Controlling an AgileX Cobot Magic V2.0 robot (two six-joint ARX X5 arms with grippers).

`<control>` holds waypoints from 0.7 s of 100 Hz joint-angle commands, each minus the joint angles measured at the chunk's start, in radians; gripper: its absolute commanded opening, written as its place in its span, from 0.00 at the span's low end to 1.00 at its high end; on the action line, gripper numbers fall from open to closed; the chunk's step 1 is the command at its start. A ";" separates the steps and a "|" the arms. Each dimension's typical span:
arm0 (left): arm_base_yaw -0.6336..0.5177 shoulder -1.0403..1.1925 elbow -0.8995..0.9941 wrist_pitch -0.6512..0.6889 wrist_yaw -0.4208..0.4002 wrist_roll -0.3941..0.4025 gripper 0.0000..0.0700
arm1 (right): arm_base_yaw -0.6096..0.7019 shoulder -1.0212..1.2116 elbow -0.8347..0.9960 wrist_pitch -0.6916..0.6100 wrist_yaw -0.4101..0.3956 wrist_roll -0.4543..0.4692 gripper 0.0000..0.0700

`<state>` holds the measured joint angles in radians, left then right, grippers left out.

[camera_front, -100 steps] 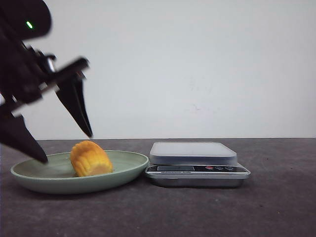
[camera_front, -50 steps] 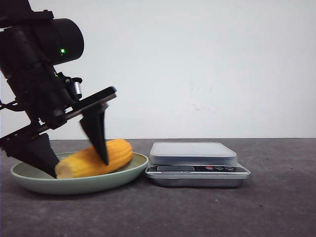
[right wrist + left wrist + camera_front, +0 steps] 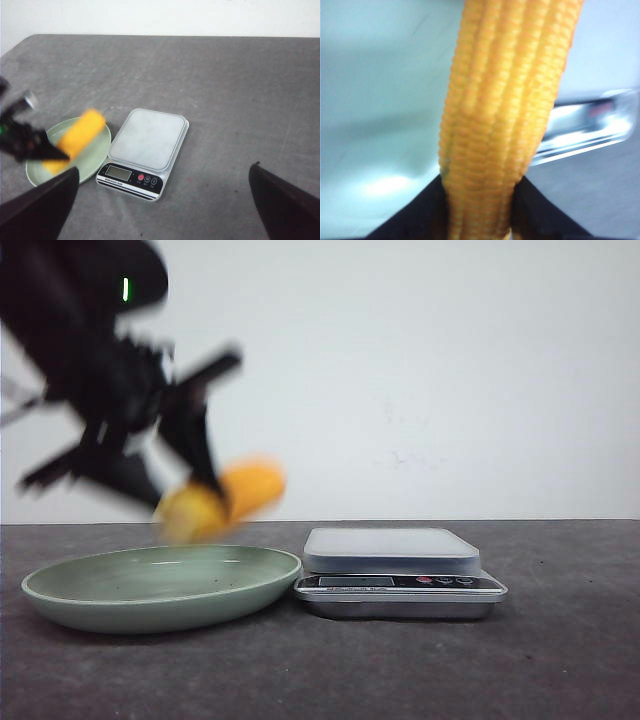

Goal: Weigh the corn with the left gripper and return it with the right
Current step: 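Lift the corn with the left gripper and carry it over the scale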

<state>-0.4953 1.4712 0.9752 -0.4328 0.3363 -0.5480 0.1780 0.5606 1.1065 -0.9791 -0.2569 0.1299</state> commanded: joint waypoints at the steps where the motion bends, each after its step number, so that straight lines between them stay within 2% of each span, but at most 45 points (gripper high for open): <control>1: -0.013 -0.042 0.064 0.038 0.005 0.014 0.01 | 0.010 0.006 0.011 0.006 0.004 -0.011 0.98; 18: -0.058 -0.097 0.204 0.135 0.006 0.010 0.01 | 0.038 0.006 0.011 0.006 0.018 -0.010 0.98; 41: -0.124 -0.051 0.410 0.132 -0.006 0.009 0.02 | 0.065 0.006 0.011 0.006 0.030 -0.011 0.98; 55: -0.143 0.006 0.444 0.131 -0.046 0.003 0.02 | 0.071 0.006 0.010 0.006 0.030 -0.013 0.98; 70: -0.146 0.104 0.444 0.096 -0.050 -0.025 0.02 | 0.071 0.006 -0.006 0.006 0.044 -0.019 0.98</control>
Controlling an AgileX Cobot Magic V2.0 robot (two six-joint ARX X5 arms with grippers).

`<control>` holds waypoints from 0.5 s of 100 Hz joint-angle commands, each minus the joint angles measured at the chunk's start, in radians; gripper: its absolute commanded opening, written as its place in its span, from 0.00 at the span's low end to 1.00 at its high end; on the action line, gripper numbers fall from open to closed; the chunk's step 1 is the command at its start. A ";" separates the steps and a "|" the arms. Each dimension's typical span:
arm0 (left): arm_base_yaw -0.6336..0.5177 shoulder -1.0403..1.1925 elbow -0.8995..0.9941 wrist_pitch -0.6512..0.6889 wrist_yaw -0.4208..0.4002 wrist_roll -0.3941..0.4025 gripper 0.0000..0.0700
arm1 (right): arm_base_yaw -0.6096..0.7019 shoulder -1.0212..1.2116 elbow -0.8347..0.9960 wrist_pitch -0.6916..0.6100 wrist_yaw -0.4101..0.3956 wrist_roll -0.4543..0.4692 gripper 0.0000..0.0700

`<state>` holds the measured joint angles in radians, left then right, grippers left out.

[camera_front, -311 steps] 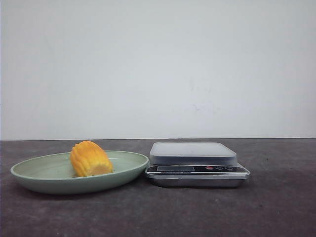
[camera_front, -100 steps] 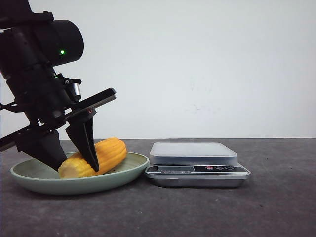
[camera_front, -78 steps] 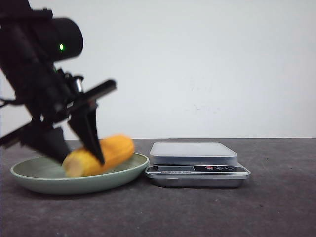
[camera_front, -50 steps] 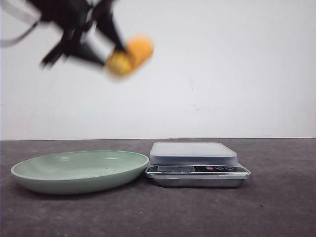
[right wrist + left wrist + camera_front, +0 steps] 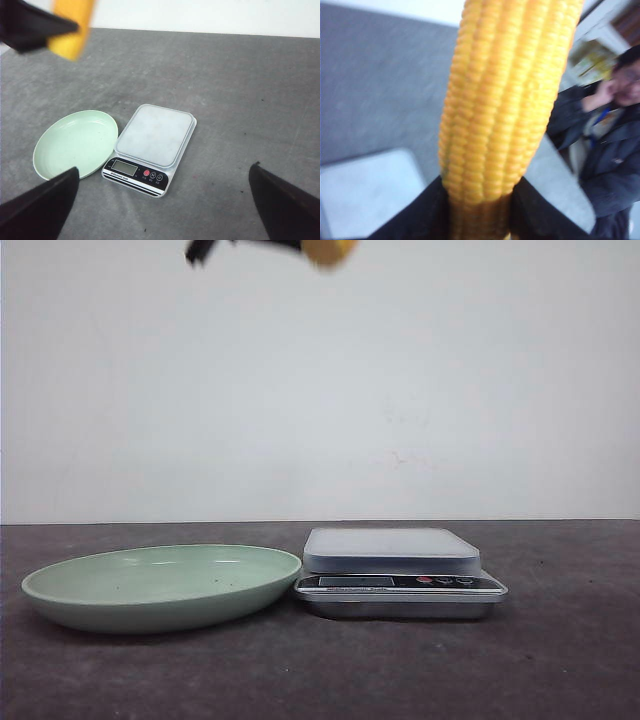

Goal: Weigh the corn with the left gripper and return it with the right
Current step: 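Lift the corn with the left gripper and carry it over the scale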

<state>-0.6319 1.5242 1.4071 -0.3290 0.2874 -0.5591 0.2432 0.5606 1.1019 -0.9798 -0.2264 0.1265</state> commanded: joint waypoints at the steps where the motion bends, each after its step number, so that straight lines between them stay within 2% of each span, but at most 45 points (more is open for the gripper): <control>1: -0.009 0.058 0.012 -0.010 -0.002 -0.016 0.02 | 0.005 0.006 -0.003 0.006 0.016 -0.015 0.98; 16: -0.009 0.191 0.013 -0.019 0.008 -0.095 0.02 | 0.005 0.006 -0.045 0.006 0.022 -0.025 0.98; 36: -0.012 0.352 0.013 -0.031 0.087 -0.195 0.02 | 0.005 0.006 -0.103 0.007 0.021 -0.019 0.98; 50: -0.015 0.424 0.013 -0.053 0.132 -0.222 0.02 | 0.005 0.004 -0.104 0.025 0.018 0.011 0.98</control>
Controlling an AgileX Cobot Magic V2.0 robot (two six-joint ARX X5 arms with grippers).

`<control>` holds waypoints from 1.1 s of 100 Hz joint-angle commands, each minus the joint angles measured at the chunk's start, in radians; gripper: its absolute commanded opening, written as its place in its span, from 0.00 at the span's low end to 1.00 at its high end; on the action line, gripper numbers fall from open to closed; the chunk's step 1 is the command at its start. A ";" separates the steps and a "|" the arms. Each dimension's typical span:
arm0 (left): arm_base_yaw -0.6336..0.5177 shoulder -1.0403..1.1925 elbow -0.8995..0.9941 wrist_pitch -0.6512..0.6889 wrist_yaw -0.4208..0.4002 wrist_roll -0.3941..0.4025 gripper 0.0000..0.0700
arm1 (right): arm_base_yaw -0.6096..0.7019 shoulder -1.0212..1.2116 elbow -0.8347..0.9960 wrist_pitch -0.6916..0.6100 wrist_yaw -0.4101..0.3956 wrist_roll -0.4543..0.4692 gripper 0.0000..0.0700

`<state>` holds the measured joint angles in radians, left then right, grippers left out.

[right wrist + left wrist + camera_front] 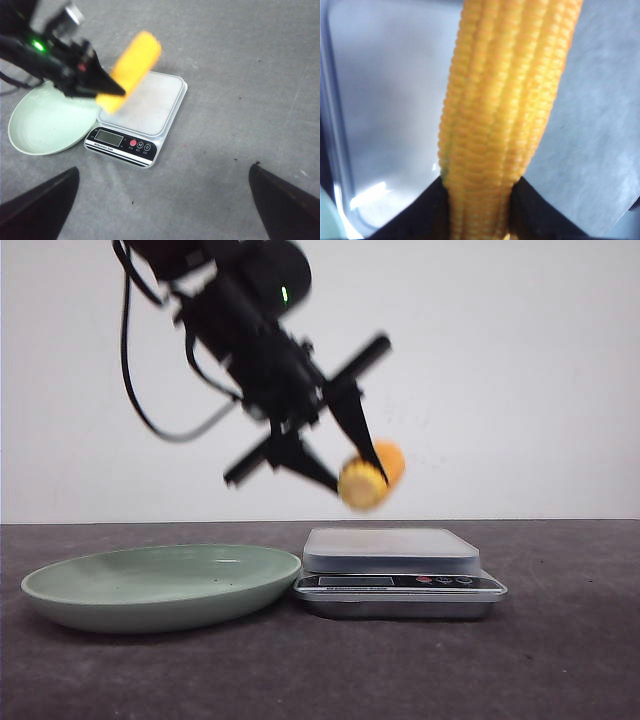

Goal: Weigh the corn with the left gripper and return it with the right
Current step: 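Lift the corn with the left gripper and carry it over the scale, then lower the corn onto the scale pan and open the left gripper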

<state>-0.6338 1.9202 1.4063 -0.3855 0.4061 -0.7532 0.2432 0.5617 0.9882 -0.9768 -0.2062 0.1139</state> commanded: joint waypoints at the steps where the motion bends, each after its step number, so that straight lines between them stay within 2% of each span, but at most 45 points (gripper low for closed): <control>1: -0.013 0.031 0.014 0.003 0.014 -0.028 0.02 | 0.005 0.002 0.010 0.024 -0.003 0.026 0.98; 27: -0.014 0.061 0.014 -0.021 0.005 -0.064 0.02 | 0.005 -0.011 0.010 0.033 -0.003 0.036 0.98; 34: -0.014 0.061 0.014 -0.021 0.006 -0.084 0.07 | 0.005 -0.011 0.010 0.034 -0.002 0.036 0.98; 38: -0.014 0.061 0.014 -0.021 0.012 -0.091 0.13 | 0.005 -0.011 0.010 0.036 -0.003 0.036 0.98; 52: -0.014 0.061 0.014 -0.022 0.050 -0.097 0.52 | 0.005 -0.010 0.010 0.049 -0.003 0.036 0.98; 58: -0.014 0.061 0.014 -0.021 0.068 -0.097 0.63 | 0.005 -0.010 0.010 0.054 -0.003 0.036 0.98; 64: -0.014 0.061 0.014 -0.021 0.079 -0.097 0.69 | 0.005 -0.010 0.010 0.057 -0.003 0.036 0.98; 79: -0.014 0.061 0.014 -0.018 0.090 -0.096 0.72 | 0.005 -0.010 0.010 0.056 -0.003 0.036 0.98; 92: -0.010 0.061 0.021 -0.018 0.089 -0.092 1.00 | 0.005 -0.010 0.010 0.056 -0.002 0.036 0.98; 110: -0.002 0.061 0.055 -0.040 0.089 -0.073 1.00 | 0.005 -0.010 0.010 0.056 -0.002 0.035 0.98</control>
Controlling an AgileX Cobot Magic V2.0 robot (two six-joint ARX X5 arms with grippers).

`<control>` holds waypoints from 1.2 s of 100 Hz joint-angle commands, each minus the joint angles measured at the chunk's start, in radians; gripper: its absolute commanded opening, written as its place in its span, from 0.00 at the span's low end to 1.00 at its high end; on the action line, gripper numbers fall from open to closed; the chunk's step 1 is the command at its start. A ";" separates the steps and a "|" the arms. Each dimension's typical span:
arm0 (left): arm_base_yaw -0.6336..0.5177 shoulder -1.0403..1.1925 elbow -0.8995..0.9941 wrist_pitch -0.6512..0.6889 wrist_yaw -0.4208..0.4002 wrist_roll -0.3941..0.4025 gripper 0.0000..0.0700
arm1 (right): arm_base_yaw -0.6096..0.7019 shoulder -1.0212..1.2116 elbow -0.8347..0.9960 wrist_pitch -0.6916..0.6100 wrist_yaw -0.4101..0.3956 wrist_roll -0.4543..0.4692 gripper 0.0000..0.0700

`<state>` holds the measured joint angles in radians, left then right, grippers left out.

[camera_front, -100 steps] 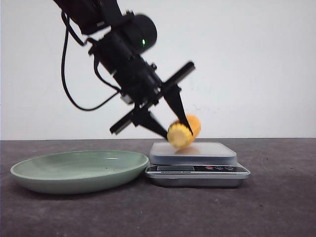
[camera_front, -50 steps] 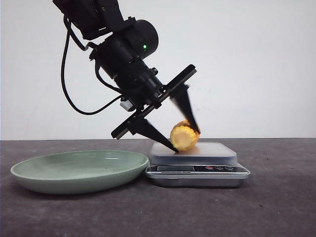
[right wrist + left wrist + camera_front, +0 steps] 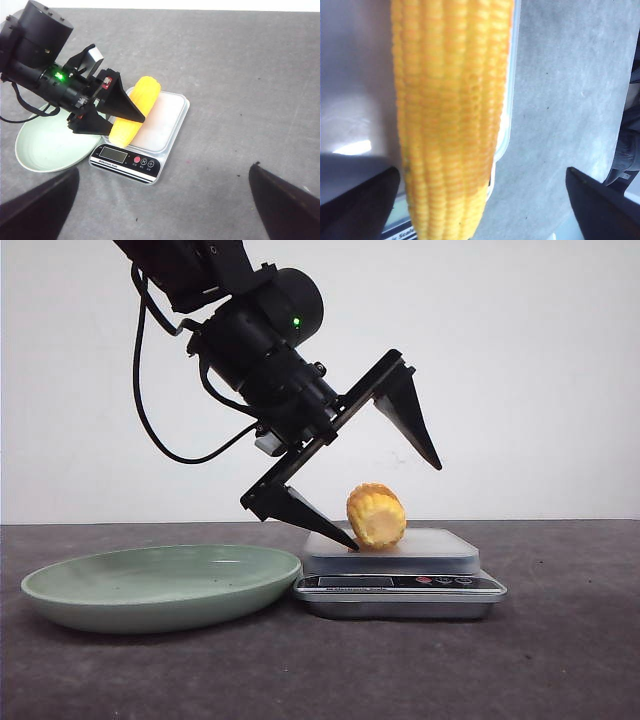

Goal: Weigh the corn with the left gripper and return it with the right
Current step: 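Lower the corn onto the scale pan and open the left gripper, then withdraw the left gripper upward away from the scale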

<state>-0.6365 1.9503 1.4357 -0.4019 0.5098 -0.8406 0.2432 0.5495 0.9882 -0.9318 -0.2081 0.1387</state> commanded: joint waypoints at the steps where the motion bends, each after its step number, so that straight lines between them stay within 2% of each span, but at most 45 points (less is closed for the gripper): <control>1: 0.001 0.031 0.029 -0.027 -0.016 0.017 1.00 | 0.005 0.002 0.010 0.011 0.000 0.010 0.98; 12: 0.003 0.027 0.068 -0.063 -0.026 0.047 1.00 | 0.005 0.002 0.010 0.010 0.000 0.010 0.98; 27: 0.005 -0.001 0.131 -0.132 -0.085 0.108 1.00 | 0.005 0.002 0.010 0.010 0.000 0.010 0.98; 54: 0.008 -0.154 0.222 -0.238 -0.219 0.311 1.00 | 0.005 0.002 0.010 0.007 0.003 0.009 0.98; 58: 0.007 -0.196 0.222 -0.245 -0.240 0.340 0.91 | 0.005 0.002 0.010 0.008 0.004 0.007 0.98; 68: -0.007 -0.314 0.222 -0.266 -0.321 0.406 0.56 | 0.005 0.002 0.008 0.007 0.011 0.007 0.98; 75: -0.023 -0.411 0.222 -0.278 -0.397 0.439 0.42 | 0.005 0.002 0.008 0.003 0.016 0.007 0.98; 88: -0.062 -0.594 0.222 -0.290 -0.504 0.498 0.38 | 0.005 0.002 0.007 -0.008 0.027 0.008 0.98; 99: -0.082 -0.737 0.222 -0.321 -0.522 0.521 0.38 | 0.005 0.002 0.006 -0.004 0.026 0.008 0.98; 111: -0.085 -0.876 0.222 -0.417 -0.541 0.547 0.38 | 0.005 0.002 0.006 0.018 0.022 0.024 0.98; 120: -0.085 -0.970 0.222 -0.517 -0.588 0.579 0.38 | 0.005 0.003 0.006 0.059 -0.006 0.089 0.98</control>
<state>-0.7139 1.0092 1.6390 -0.8673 -0.0521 -0.3096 0.2432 0.5495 0.9882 -0.9119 -0.1925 0.1604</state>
